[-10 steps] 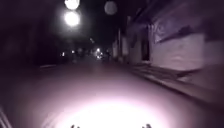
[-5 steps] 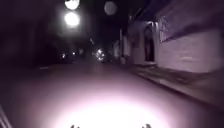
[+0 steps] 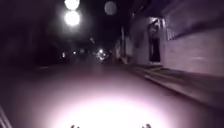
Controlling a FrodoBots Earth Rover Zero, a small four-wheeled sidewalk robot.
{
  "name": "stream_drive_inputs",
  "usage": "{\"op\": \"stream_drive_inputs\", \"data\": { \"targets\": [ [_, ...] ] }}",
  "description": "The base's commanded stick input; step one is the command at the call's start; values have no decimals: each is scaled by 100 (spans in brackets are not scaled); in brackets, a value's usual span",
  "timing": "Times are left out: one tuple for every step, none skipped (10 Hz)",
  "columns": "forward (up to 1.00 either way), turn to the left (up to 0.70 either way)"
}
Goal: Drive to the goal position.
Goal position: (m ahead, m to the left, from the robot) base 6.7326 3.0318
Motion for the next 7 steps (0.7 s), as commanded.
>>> {"op": "stream_drive_inputs", "data": {
  "targets": [
    [100,0],
    [100,0],
    [100,0],
    [100,0],
    [100,0],
    [100,0],
    [100,0]
  ]
}}
